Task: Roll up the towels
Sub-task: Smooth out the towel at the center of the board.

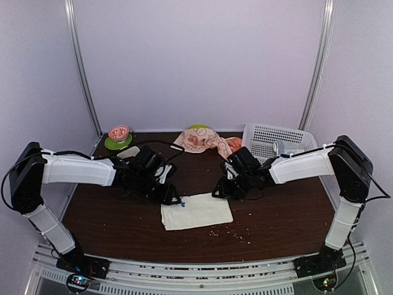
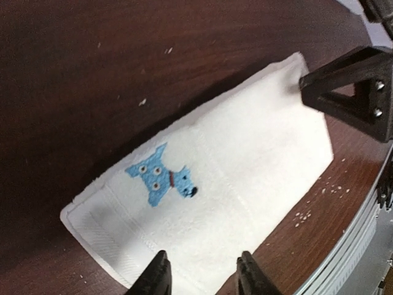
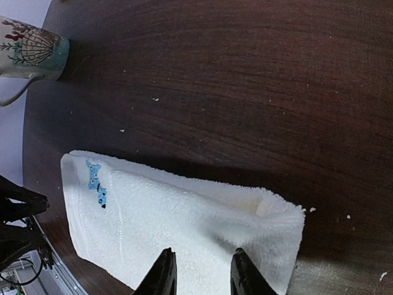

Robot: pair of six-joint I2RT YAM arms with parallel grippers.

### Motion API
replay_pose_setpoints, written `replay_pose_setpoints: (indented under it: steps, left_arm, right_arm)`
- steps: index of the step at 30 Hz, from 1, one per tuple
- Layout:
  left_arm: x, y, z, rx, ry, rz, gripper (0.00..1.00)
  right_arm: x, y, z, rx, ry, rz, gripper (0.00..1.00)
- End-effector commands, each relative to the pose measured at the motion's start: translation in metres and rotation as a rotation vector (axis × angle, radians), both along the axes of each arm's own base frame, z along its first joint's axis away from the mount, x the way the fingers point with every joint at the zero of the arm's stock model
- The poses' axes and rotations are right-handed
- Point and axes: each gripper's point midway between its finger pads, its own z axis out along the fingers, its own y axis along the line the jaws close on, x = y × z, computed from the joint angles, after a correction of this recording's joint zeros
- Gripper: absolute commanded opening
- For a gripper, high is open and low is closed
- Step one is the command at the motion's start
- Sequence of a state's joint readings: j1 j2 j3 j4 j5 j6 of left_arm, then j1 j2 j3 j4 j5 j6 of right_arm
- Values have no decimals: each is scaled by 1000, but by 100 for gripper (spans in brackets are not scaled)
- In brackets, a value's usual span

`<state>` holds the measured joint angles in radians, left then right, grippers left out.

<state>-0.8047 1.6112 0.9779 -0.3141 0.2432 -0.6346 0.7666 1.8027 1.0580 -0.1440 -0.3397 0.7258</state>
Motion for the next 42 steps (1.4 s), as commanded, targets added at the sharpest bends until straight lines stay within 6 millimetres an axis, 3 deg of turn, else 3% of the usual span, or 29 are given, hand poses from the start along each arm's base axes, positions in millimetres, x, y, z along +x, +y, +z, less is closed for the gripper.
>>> replay_pose_setpoints:
  steps: [1, 8, 12, 14, 18, 24, 27, 33, 42]
  left_arm:
    - [-14, 12, -40, 54, 74, -3, 33]
    - [-33, 34, -77, 117, 133, 21, 28]
    - [-36, 38, -81, 125, 140, 21, 27]
    - [-35, 36, -72, 110, 123, 16, 30]
    - [-27, 28, -35, 62, 58, -6, 48]
    - [-14, 10, 29, -47, -59, -47, 54]
    - [-2, 3, 42, -64, -108, -43, 54]
    - [12, -6, 25, -37, -110, -34, 49]
    - [15, -2, 2, -2, -99, -12, 46]
  right_arm:
    - [17, -1, -9, 45, 36, -78, 29]
    - [29, -10, -31, 67, 102, -160, 28]
    - [26, -6, -16, 96, 88, -129, 30]
    - [22, -10, 0, 100, 59, -111, 33]
    - [6, -33, 20, 50, 9, -101, 39]
    - [-28, -59, 5, 34, 44, -102, 40]
    - [-40, -56, -6, 72, 83, -99, 38]
    - [-50, -41, -20, 98, 123, -100, 36]
    - [-60, -33, -39, 74, 172, -86, 33]
